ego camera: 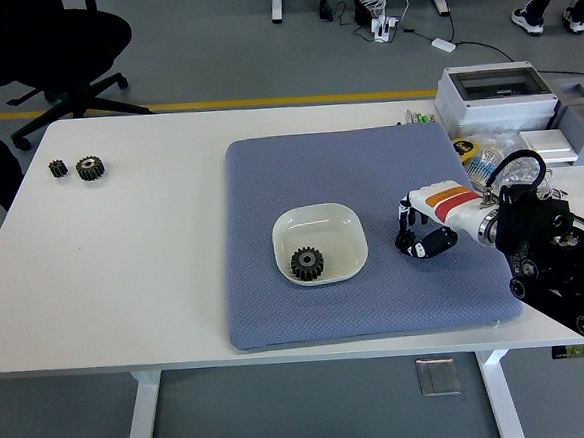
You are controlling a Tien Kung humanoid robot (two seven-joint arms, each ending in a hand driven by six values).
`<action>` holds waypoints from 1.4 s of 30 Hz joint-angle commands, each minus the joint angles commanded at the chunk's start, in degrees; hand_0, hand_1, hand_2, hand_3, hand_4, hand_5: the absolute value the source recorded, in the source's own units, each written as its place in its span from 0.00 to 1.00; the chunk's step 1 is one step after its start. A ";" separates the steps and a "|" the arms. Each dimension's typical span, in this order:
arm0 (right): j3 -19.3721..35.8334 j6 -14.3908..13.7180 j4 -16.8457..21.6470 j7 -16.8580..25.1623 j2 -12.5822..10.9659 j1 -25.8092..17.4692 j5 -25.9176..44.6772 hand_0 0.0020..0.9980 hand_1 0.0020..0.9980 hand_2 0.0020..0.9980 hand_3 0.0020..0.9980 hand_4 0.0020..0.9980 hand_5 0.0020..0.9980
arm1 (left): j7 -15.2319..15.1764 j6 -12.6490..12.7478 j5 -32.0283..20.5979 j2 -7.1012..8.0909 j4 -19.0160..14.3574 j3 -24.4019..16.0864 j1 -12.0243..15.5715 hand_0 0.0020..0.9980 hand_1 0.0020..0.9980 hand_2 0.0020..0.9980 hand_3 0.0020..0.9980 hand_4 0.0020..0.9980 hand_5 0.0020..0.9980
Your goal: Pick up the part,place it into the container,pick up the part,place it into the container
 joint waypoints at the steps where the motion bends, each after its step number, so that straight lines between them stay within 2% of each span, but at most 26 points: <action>1: 0.00 0.00 -0.08 0.06 -0.01 -0.02 0.12 0.24 0.44 0.51 0.50 0.79 0.29 | 0.01 0.00 0.06 -0.02 0.00 -0.05 -0.03 0.75 0.75 0.79 0.59 0.67 0.60; 2: 0.01 0.08 -0.15 0.10 -0.03 -0.06 0.24 0.22 0.43 0.50 0.50 0.76 0.28 | 0.01 0.00 0.07 -0.02 0.00 -0.06 -0.04 0.75 0.75 0.79 0.59 0.67 0.60; 9: -0.13 1.24 -0.27 -0.08 -0.11 -0.21 0.89 0.21 0.43 0.50 0.50 0.75 0.28 | -0.02 0.01 0.16 -0.10 0.00 -0.18 -0.16 0.75 0.75 0.79 0.59 0.67 0.60; 26: 0.22 1.33 0.72 0.64 -0.90 -0.20 0.99 0.19 0.41 0.49 0.50 0.73 0.27 | 0.03 -0.09 0.46 0.01 0.00 -0.55 -0.08 0.75 0.75 0.79 0.59 0.67 0.60; 42: 4.14 0.57 4.85 0.64 -2.57 -0.29 -0.10 0.18 0.40 0.49 0.49 0.73 0.27 | -0.02 -0.11 0.46 0.11 0.00 -0.62 -0.03 0.75 0.75 0.79 0.59 0.67 0.60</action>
